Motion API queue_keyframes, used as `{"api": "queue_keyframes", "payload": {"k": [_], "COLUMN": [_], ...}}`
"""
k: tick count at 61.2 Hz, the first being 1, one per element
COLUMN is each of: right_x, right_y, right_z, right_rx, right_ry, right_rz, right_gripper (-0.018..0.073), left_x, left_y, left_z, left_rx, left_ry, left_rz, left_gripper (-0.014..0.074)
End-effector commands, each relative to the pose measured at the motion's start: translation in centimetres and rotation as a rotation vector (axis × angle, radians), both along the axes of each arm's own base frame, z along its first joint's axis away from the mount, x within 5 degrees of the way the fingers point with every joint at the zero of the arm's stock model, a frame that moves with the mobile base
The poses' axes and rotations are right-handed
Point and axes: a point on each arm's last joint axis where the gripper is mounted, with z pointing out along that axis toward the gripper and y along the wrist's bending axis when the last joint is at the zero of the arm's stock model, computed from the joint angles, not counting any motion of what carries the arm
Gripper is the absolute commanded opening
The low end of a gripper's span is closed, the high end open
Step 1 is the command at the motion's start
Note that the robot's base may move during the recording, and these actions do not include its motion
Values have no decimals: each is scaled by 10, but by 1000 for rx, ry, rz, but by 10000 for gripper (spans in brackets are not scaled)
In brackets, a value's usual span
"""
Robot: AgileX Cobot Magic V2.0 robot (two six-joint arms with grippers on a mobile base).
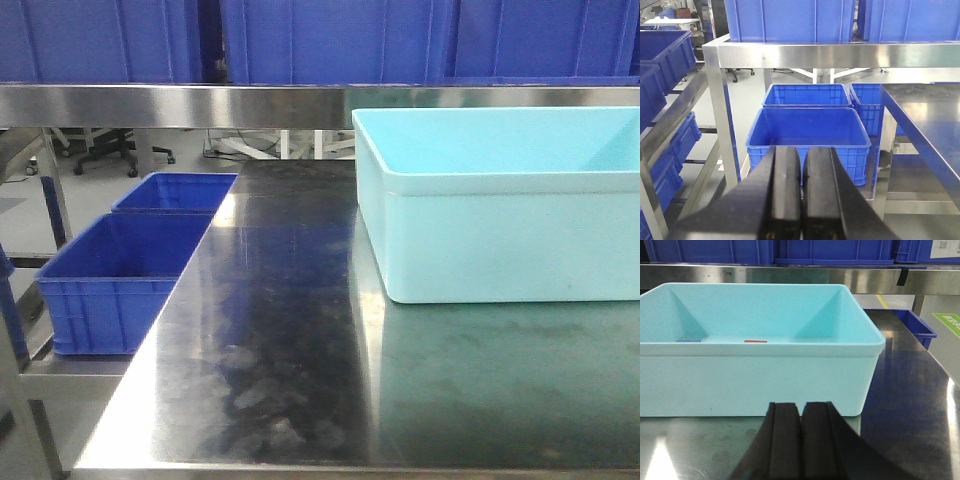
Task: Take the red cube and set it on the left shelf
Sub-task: 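Move the right gripper over the light-blue tub toward the red cube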
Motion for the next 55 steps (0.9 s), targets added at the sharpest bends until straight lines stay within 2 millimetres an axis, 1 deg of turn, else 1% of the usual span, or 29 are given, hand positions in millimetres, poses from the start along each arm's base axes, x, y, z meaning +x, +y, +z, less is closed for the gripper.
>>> {"api": "queue_keyframes", "payload": {"k": [1, 45, 53, 55], "right_x": [-2, -2, -2, -3], "right_y": [-1, -1, -1, -1], "right_z": [14, 15, 19, 22], "right_rx": [-15, -15, -16, -16], "right_ry": [-119, -136, -173, -213], "right_rz": [-8, -9, -10, -11], "right_gripper": [57, 57, 57, 57], "left_x": [0, 0, 0, 0], "left_y": [0, 0, 0, 0], "left_z": [1, 1, 1, 1], "left_rx": [-7, -7, -7, -7], "left_ry": [-80, -80, -80, -80], "left_rz": [-3, -3, -3, -3], "left_gripper": [102, 102, 102, 102]}}
